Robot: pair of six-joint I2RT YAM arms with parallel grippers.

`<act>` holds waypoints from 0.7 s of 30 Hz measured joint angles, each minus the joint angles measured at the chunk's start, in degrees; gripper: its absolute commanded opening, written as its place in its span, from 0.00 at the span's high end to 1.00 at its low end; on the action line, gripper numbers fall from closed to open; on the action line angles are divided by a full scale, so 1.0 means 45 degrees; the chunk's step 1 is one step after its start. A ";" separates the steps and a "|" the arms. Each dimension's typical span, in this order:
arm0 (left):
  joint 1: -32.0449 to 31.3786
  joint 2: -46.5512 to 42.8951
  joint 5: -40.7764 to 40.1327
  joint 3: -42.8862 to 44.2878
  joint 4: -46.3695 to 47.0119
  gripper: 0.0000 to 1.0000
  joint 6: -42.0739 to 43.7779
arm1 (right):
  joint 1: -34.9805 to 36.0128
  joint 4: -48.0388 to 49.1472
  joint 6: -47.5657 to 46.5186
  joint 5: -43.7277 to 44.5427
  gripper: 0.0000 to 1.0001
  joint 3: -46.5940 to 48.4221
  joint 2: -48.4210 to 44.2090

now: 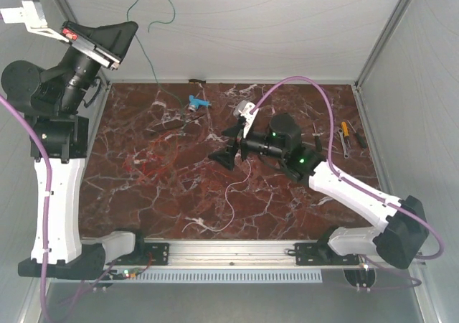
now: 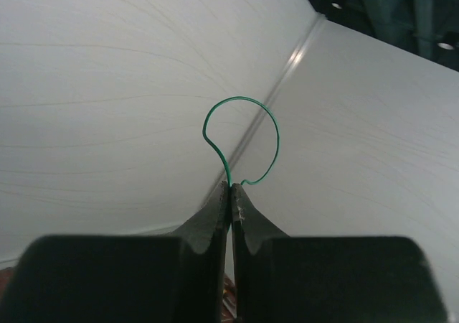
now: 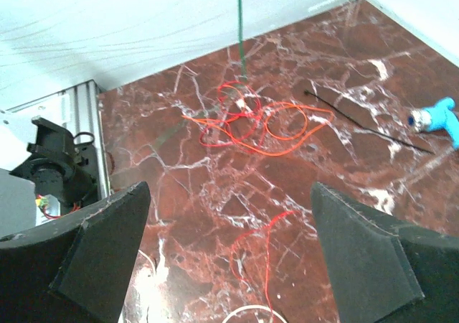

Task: Zip-tie the wires
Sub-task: Untie the cable at the center of the board, then straighten the cable at the center of the board.

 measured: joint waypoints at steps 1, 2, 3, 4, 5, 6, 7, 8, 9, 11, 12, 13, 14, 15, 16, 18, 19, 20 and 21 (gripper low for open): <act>0.0000 -0.0053 0.0219 -0.0039 0.0121 1.00 -0.0189 | 0.0068 0.0214 0.0044 -0.0083 0.09 0.0000 0.0078; 0.0000 -0.0097 0.0418 -0.0053 0.0272 1.00 -0.0359 | 0.0155 0.0447 0.0068 -0.0131 0.09 0.0015 0.0180; 0.0000 -0.0136 0.0617 -0.0058 0.0427 1.00 -0.0525 | 0.0257 0.0627 0.0083 -0.0121 0.10 0.0068 0.0325; 0.0000 -0.0170 0.0763 -0.0058 0.0563 1.00 -0.0675 | 0.0350 0.0787 0.0092 -0.0102 0.10 0.0155 0.0500; 0.0000 -0.0199 0.0908 -0.0058 0.0685 1.00 -0.0816 | 0.0427 0.0962 0.0097 -0.0024 0.10 0.0277 0.0709; 0.0000 -0.0228 0.1030 -0.0058 0.0797 1.00 -0.0971 | 0.0505 0.1258 0.0146 0.0078 0.10 0.0369 0.0957; 0.0000 -0.0248 0.1166 -0.0053 0.0908 1.00 -0.1107 | 0.0568 0.1535 0.0204 0.0194 0.10 0.0408 0.1141; 0.0000 -0.0257 0.1253 -0.0053 0.1010 1.00 -0.1239 | 0.0622 0.1855 0.0262 0.0325 0.11 0.0408 0.1307; 0.0000 -0.0262 0.1365 -0.0049 0.1132 1.00 -0.1370 | 0.0675 0.2200 0.0296 0.0442 0.11 0.0393 0.1462; 0.0000 -0.0257 0.1554 -0.0039 0.1336 1.00 -0.1651 | 0.0738 0.2943 0.0301 0.0690 0.11 0.0335 0.1705; 0.0000 -0.0257 0.1651 -0.0034 0.1428 1.00 -0.1797 | 0.0763 0.3308 0.0282 0.0821 0.11 0.0277 0.1792; -0.0005 -0.0248 0.1758 -0.0015 0.1520 1.00 -0.1953 | 0.0772 0.3536 0.0253 0.0923 0.11 0.0248 0.1870; -0.0005 -0.0228 0.1836 0.0005 0.1617 1.00 -0.2089 | 0.0777 0.3774 0.0180 0.1044 0.12 0.0233 0.1957; -0.0015 -0.0209 0.1909 0.0034 0.1724 1.00 -0.2215 | 0.0782 0.3954 0.0102 0.1185 0.12 0.0228 0.2035; -0.0039 -0.0185 0.1996 0.0063 0.1846 1.00 -0.2322 | 0.0782 0.4143 -0.0005 0.1326 0.12 0.0214 0.2113; -0.0092 -0.0131 0.2084 0.0112 0.2001 1.00 -0.2492 | 0.0782 0.4371 -0.0151 0.1622 0.14 0.0209 0.2215; -0.0117 -0.0102 0.2132 0.0131 0.2074 1.00 -0.2565 | 0.0782 0.4444 -0.0214 0.1778 0.15 0.0209 0.2249; -0.0136 -0.0078 0.2166 0.0146 0.2103 1.00 -0.2628 | 0.0782 0.4503 -0.0282 0.1938 0.16 0.0209 0.2283; -0.0146 -0.0063 0.2200 0.0151 0.2137 1.00 -0.2691 | 0.0782 0.4556 -0.0316 0.2098 0.18 0.0209 0.2312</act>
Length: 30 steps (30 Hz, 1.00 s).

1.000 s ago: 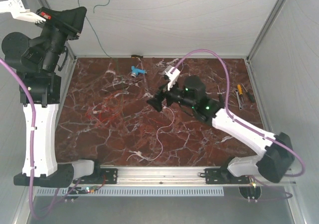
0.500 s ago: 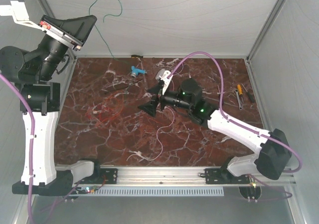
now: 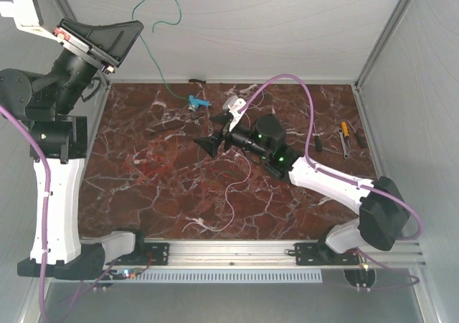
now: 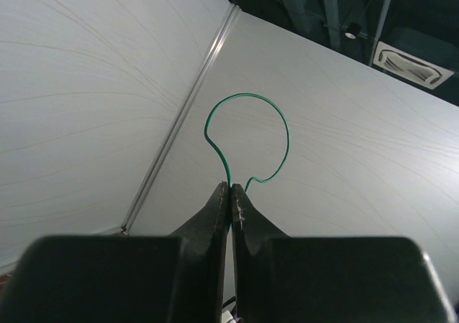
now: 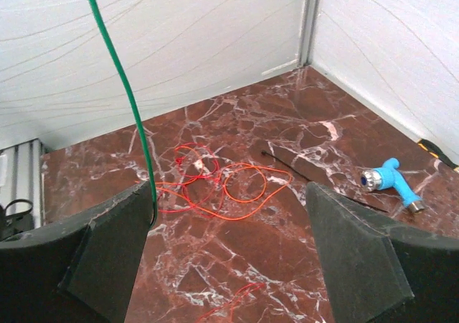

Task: Zip-tie the wires
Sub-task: Straighten the cable at the center of the board.

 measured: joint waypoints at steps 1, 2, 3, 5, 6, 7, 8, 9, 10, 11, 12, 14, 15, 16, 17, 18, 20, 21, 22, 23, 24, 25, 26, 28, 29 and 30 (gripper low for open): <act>-0.0010 0.0019 0.0034 0.0000 0.0049 1.00 -0.0073 | 0.0000 0.0073 -0.0034 0.0151 0.19 0.0000 0.0044; -0.0024 0.0034 0.0053 0.0000 0.0092 1.00 -0.0146 | 0.0005 0.0107 -0.0039 0.0257 0.21 0.0000 0.0097; -0.0029 0.0053 0.0097 0.0000 0.0160 1.00 -0.0219 | 0.0024 0.0160 -0.0039 0.0345 0.22 0.0000 0.0170; -0.0044 0.0078 0.0136 0.0000 0.0277 1.00 -0.0335 | 0.0083 0.0277 -0.0029 0.0427 0.25 0.0000 0.0418; -0.0044 0.0083 0.0146 0.0000 0.0316 1.00 -0.0369 | 0.0175 0.0330 -0.0029 0.0486 0.27 0.0000 0.0588; -0.0044 0.0087 0.0146 0.0000 0.0364 1.00 -0.0398 | 0.0301 0.0379 -0.0034 0.0505 0.30 0.0000 0.0806; -0.0049 0.0092 0.0151 0.0000 0.0408 1.00 -0.0432 | 0.0471 0.0389 -0.0039 0.0539 0.33 0.0005 0.1049; -0.0049 0.0097 0.0146 0.0019 0.0432 1.00 -0.0452 | 0.0646 0.0389 -0.0049 0.0578 0.37 0.0005 0.1287; -0.0049 0.0126 0.0146 0.0073 0.0442 1.00 -0.0466 | 0.0835 0.0379 -0.0049 0.0627 0.42 0.0010 0.1569; -0.0049 0.0165 0.0146 0.0146 0.0461 1.00 -0.0476 | 0.0962 0.0359 -0.0058 0.0670 0.46 0.0015 0.1812; -0.0049 0.0199 0.0141 0.0204 0.0476 1.00 -0.0471 | 0.1078 0.0355 -0.0044 0.0738 0.52 0.0019 0.2064; -0.0049 0.0253 0.0141 0.0364 0.0457 1.00 -0.0466 | 0.1268 0.0350 -0.0034 0.0894 0.56 0.0024 0.2458; -0.0049 0.0267 0.0141 0.0437 0.0437 1.00 -0.0461 | 0.1302 0.0345 -0.0029 0.1020 0.57 0.0024 0.2579; -0.0049 0.0282 0.0141 0.0544 0.0393 1.00 -0.0452 | 0.1302 0.0345 -0.0029 0.1146 0.56 0.0024 0.2662; -0.0049 0.0296 0.0136 0.0641 0.0393 1.00 -0.0437 | 0.1292 0.0364 -0.0015 0.1282 0.55 0.0024 0.2696; -0.0049 0.0296 0.0136 0.0729 0.0374 1.00 -0.0432 | 0.1277 0.0398 0.0010 0.1370 0.53 0.0024 0.2701; -0.0049 0.0291 0.0136 0.0850 0.0389 1.00 -0.0427 | 0.1243 0.0607 0.0053 0.1389 0.50 0.0024 0.2701; -0.0049 0.0296 0.0136 0.0899 0.0393 1.00 -0.0427 | 0.1214 0.0748 0.0078 0.1379 0.48 0.0024 0.2701; -0.0049 0.0301 0.0136 0.0933 0.0389 1.00 -0.0427 | 0.1200 0.0918 0.0107 0.1360 0.47 0.0000 0.2701; -0.0049 0.0301 0.0136 0.0942 0.0393 1.00 -0.0423 | 0.1195 0.1117 0.0170 0.1321 0.45 -0.0053 0.2686; -0.0049 0.0306 0.0136 0.0942 0.0393 1.00 -0.0418 | 0.1185 0.1375 0.0243 0.1253 0.44 -0.0165 0.2652; -0.0049 0.0311 0.0136 0.0942 0.0384 1.00 -0.0418 | 0.1161 0.1617 0.0330 0.1127 0.43 -0.0330 0.2589; -0.0049 0.0325 0.0136 0.0942 0.0384 1.00 -0.0413 | 0.1107 0.1914 0.0447 0.1030 0.43 -0.0573 0.2482; -0.0049 0.0359 0.0131 0.0942 0.0379 1.00 -0.0408 | 0.1020 0.2385 0.0733 0.0661 0.42 -0.1020 0.2263; -0.0049 0.0374 0.0131 0.0942 0.0384 1.00 -0.0408 | 0.0986 0.2555 0.0879 0.0491 0.42 -0.1175 0.2176; -0.0049 0.0389 0.0131 0.0942 0.0384 1.00 -0.0408 | 0.0942 0.2667 0.0981 0.0316 0.42 -0.1258 0.2093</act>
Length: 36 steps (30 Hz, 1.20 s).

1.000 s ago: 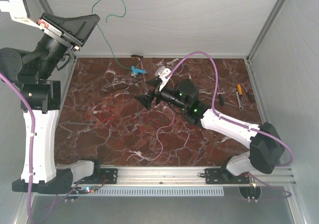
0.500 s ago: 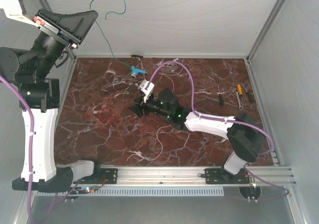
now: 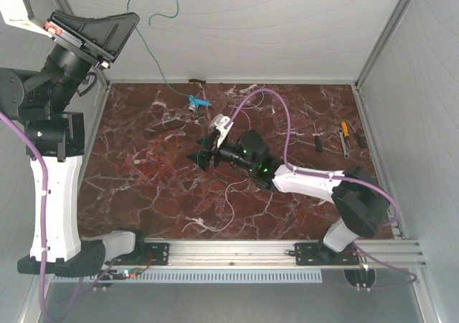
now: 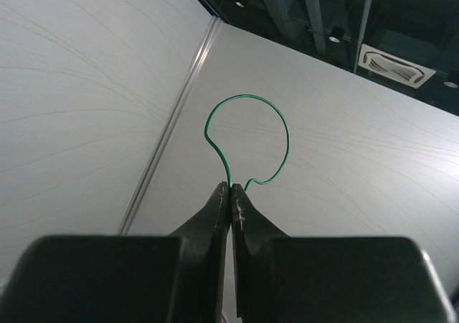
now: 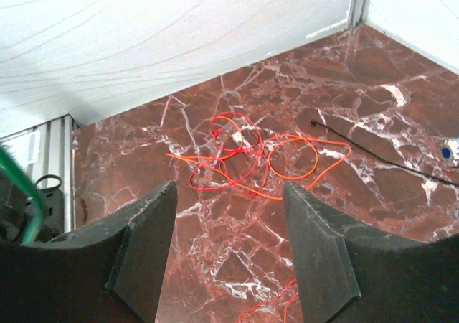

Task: Zip-tie the wires
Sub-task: Straighten the cable at the center of the board.

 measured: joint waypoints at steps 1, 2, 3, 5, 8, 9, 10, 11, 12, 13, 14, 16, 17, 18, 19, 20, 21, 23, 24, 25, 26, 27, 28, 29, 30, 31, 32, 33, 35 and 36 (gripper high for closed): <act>0.0000 0.0015 0.0005 0.0000 0.0000 1.00 0.0000 | -0.0034 0.0058 0.0083 -0.0136 0.42 -0.0034 -0.0083; 0.0000 0.0024 0.0005 0.0000 0.0005 1.00 0.0000 | -0.0058 0.0092 0.0112 -0.0214 0.42 -0.0044 -0.0165; 0.0000 0.0029 0.0000 0.0000 0.0000 1.00 0.0000 | -0.0078 0.0102 0.0180 -0.0257 0.42 -0.0044 -0.0262; 0.0000 0.0029 0.0005 0.0000 0.0000 1.00 0.0000 | -0.0121 0.0083 0.0238 -0.0262 0.42 -0.0049 -0.0510; 0.0000 0.0029 0.0005 0.0000 0.0019 1.00 -0.0015 | -0.0277 0.0068 0.0330 -0.0233 0.42 -0.0121 -0.0855; 0.0000 0.0029 0.0005 0.0000 0.0019 1.00 -0.0019 | -0.0335 0.0058 0.0379 -0.0248 0.42 -0.0185 -0.0976; 0.0000 0.0029 0.0005 0.0000 0.0019 1.00 -0.0024 | -0.0398 0.0019 0.0423 -0.0257 0.42 -0.0248 -0.1088; 0.0000 0.0029 0.0005 0.0000 0.0024 1.00 -0.0024 | -0.0491 -0.0029 0.0466 -0.0301 0.42 -0.0306 -0.1180; 0.0000 0.0029 0.0010 0.0000 0.0029 1.00 -0.0024 | -0.0573 -0.0053 0.0529 -0.0345 0.42 -0.0345 -0.1239; 0.0000 0.0029 0.0005 0.0005 0.0034 1.00 -0.0029 | -0.0665 -0.0107 0.0612 -0.0408 0.41 -0.0369 -0.1277; 0.0000 0.0029 0.0010 0.0010 0.0034 1.00 -0.0029 | -0.0743 -0.0126 0.0685 -0.0495 0.40 -0.0398 -0.1302; 0.0000 0.0029 0.0010 0.0010 0.0044 1.00 -0.0029 | -0.0860 -0.0136 0.0879 -0.0729 0.38 -0.0413 -0.1311; 0.0000 0.0029 0.0010 0.0010 0.0049 1.00 -0.0029 | -0.0923 -0.0121 0.1005 -0.0874 0.36 -0.0413 -0.1311; 0.0000 0.0029 0.0010 0.0010 0.0053 1.00 -0.0029 | -0.0971 -0.0092 0.1127 -0.1035 0.35 -0.0413 -0.1311; 0.0000 0.0034 0.0010 0.0010 0.0087 1.00 -0.0029 | -0.0981 -0.0019 0.1302 -0.1200 0.34 -0.0413 -0.1311; 0.0000 0.0034 0.0010 0.0010 0.0107 1.00 -0.0034 | -0.0981 0.0063 0.1462 -0.1355 0.33 -0.0413 -0.1307; 0.0000 0.0034 0.0010 0.0010 0.0117 1.00 -0.0034 | -0.0976 0.0204 0.1676 -0.1520 0.32 -0.0413 -0.1307; 0.0000 0.0034 0.0010 0.0010 0.0131 1.00 -0.0039 | -0.0957 0.0607 0.2157 -0.1753 0.30 -0.0403 -0.1248; 0.0000 0.0039 0.0010 0.0010 0.0131 1.00 -0.0039 | -0.0918 0.0850 0.2375 -0.1831 0.30 -0.0379 -0.1166; 0.0000 0.0039 0.0010 0.0010 0.0131 1.00 -0.0039 | -0.0879 0.1083 0.2579 -0.1889 0.30 -0.0325 -0.1035; 0.0000 0.0039 0.0010 0.0010 0.0126 1.00 -0.0039 | -0.0826 0.1263 0.2749 -0.1919 0.31 -0.0228 -0.0850; 0.0000 0.0039 0.0005 0.0010 0.0126 1.00 -0.0044 | -0.0758 0.1384 0.2866 -0.1909 0.32 -0.0102 -0.0641; 0.0000 0.0039 0.0005 0.0010 0.0126 1.00 -0.0044 | -0.0661 0.1423 0.2977 -0.1875 0.37 0.0053 -0.0427; 0.0000 0.0039 0.0010 0.0010 0.0126 1.00 -0.0044 | -0.0559 0.1418 0.3021 -0.1807 0.43 0.0233 -0.0219; 0.0000 0.0039 0.0005 0.0010 0.0131 1.00 -0.0049 | -0.0447 0.1413 0.3084 -0.1685 0.56 0.0437 0.0005; 0.0000 0.0039 0.0005 0.0010 0.0126 1.00 -0.0053 | -0.0355 0.1413 0.3118 -0.1520 0.77 0.0641 0.0219; 0.0000 0.0039 0.0005 0.0010 0.0126 1.00 -0.0053 | -0.0291 0.1433 0.3147 -0.1375 0.93 0.0777 0.0384; 0.0000 0.0039 0.0005 0.0015 0.0126 1.00 -0.0053 | -0.0243 0.1443 0.3172 -0.1234 1.00 0.0855 0.0505; 0.0000 0.0049 0.0005 0.0053 0.0117 1.00 -0.0044 | -0.0146 0.1477 0.3351 -0.1025 1.00 0.0855 0.0631; 0.0000 0.0049 0.0000 0.0083 0.0112 1.00 -0.0029 | -0.0141 0.1515 0.3439 -0.0923 1.00 0.0826 0.0665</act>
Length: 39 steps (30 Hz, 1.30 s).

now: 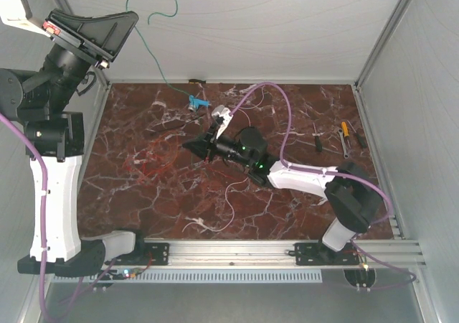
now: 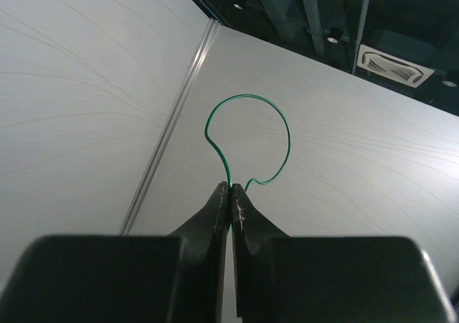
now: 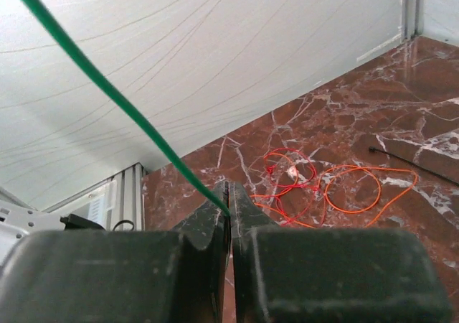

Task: Zip-tie the wires
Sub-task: Straighten the cable at the center of the board.

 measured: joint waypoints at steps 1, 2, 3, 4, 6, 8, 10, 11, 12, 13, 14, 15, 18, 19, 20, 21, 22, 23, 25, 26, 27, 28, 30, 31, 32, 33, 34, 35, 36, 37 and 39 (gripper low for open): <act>0.0000 0.0000 -0.0005 0.0010 -0.0010 1.00 0.0029 | 0.0000 0.0044 0.0039 0.0073 1.00 -0.0073 0.0000; 0.0000 0.0000 -0.0015 0.0039 -0.0024 1.00 0.0087 | 0.0000 0.0170 0.0083 0.0121 1.00 -0.0194 -0.0015; 0.0000 0.0000 -0.0044 0.0073 -0.0058 1.00 0.0151 | -0.0005 0.0233 0.0107 0.0170 1.00 -0.0364 -0.0058; 0.0000 0.0000 -0.0063 0.0097 -0.0097 1.00 0.0223 | 0.0000 0.0262 0.0126 0.0204 1.00 -0.0559 -0.0117; 0.0000 0.0000 -0.0131 0.0117 -0.0170 1.00 0.0423 | 0.0000 0.0209 0.0170 0.0262 1.00 -0.1049 -0.0369; 0.0000 0.0029 -0.0165 0.0117 -0.0325 1.00 0.0631 | 0.0083 -0.0141 0.0092 0.0311 1.00 -0.1583 -0.0913; 0.0000 0.0121 -0.0257 0.0107 -0.0389 1.00 0.0845 | 0.0262 -0.0670 -0.0155 0.0379 1.00 -0.1982 -0.1613; 0.0000 0.0170 -0.0301 0.0087 -0.0398 1.00 0.0923 | 0.0364 -0.0996 -0.0262 0.0437 1.00 -0.2132 -0.1972; 0.0000 0.0233 -0.0335 0.0058 -0.0427 1.00 0.1010 | 0.0481 -0.1345 -0.0389 0.0520 1.00 -0.2331 -0.2404; -0.0015 0.0296 -0.0369 -0.0010 -0.0461 1.00 0.1107 | 0.0563 -0.1700 -0.0452 0.0597 1.00 -0.2526 -0.2832; -0.0053 0.0374 -0.0418 -0.0112 -0.0481 1.00 0.1229 | 0.0646 -0.2108 -0.0495 0.0675 1.00 -0.2749 -0.3313; -0.0117 0.0452 -0.0486 -0.0214 -0.0520 1.00 0.1331 | 0.0714 -0.2506 -0.0500 0.0753 1.00 -0.2919 -0.3721; -0.0651 0.0801 -0.0835 -0.0544 -0.0865 1.00 0.1855 | 0.0826 -0.3837 -0.0452 0.1039 1.00 -0.3497 -0.4949; -0.0918 0.0967 -0.0971 -0.0627 -0.0996 1.00 0.2059 | 0.0840 -0.4299 -0.0403 0.1127 1.00 -0.3735 -0.5353; -0.1205 0.1141 -0.1127 -0.0690 -0.1146 1.00 0.2254 | 0.0874 -0.4707 -0.0340 0.1205 1.00 -0.3968 -0.5727; -0.1481 0.1307 -0.1253 -0.0743 -0.1277 1.00 0.2453 | 0.0913 -0.5105 -0.0238 0.1321 1.00 -0.4274 -0.6139; -0.1773 0.1491 -0.1409 -0.0806 -0.1447 1.00 0.2691 | 0.0952 -0.5547 -0.0102 0.1443 1.00 -0.4605 -0.6591; -0.2035 0.1671 -0.1549 -0.0869 -0.1574 1.00 0.2914 | 0.1001 -0.5960 0.0049 0.1525 1.00 -0.4915 -0.7004; -0.2516 0.2030 -0.1812 -0.1025 -0.1758 1.00 0.3283 | 0.1190 -0.6800 0.0340 0.1715 1.00 -0.5479 -0.7868; -0.2764 0.2220 -0.1953 -0.1107 -0.1846 1.00 0.3487 | 0.1331 -0.7218 0.0529 0.1792 1.00 -0.5731 -0.8330; -0.2997 0.2404 -0.2108 -0.1205 -0.1938 1.00 0.3672 | 0.1472 -0.7592 0.0690 0.1889 1.00 -0.5931 -0.8762; -0.3186 0.2579 -0.2225 -0.1277 -0.2030 1.00 0.3861 | 0.1637 -0.7951 0.0869 0.1967 1.00 -0.6115 -0.9199; -0.3546 0.2943 -0.2482 -0.1496 -0.2147 1.00 0.4216 | 0.1928 -0.8563 0.1185 0.2142 1.00 -0.6411 -0.9996; -0.3682 0.3118 -0.2589 -0.1617 -0.2205 1.00 0.4376 | 0.2045 -0.8825 0.1341 0.2225 1.00 -0.6533 -1.0316; -0.3808 0.3317 -0.2681 -0.1744 -0.2263 1.00 0.4532 | 0.2161 -0.9068 0.1569 0.2322 1.00 -0.6664 -1.0622; -0.3920 0.3521 -0.2773 -0.1855 -0.2302 1.00 0.4668 | 0.2263 -0.9238 0.1734 0.2375 1.00 -0.6800 -1.0860; -0.4012 0.3725 -0.2841 -0.1953 -0.2356 1.00 0.4794 | 0.2351 -0.9369 0.1923 0.2419 1.00 -0.6931 -1.1021; -0.4104 0.3949 -0.2909 -0.2079 -0.2380 1.00 0.4935 | 0.2453 -0.9486 0.2161 0.2477 1.00 -0.7091 -1.1123; -0.4192 0.4158 -0.2953 -0.2186 -0.2390 1.00 0.5047 | 0.2555 -0.9622 0.2365 0.2540 1.00 -0.7242 -1.1157; -0.4299 0.4367 -0.3007 -0.2297 -0.2399 1.00 0.5183 | 0.2637 -0.9743 0.2574 0.2589 1.00 -0.7359 -1.1132; -0.4507 0.4731 -0.3147 -0.2511 -0.2472 1.00 0.5421 | 0.2832 -0.9972 0.3031 0.2769 1.00 -0.7582 -1.0948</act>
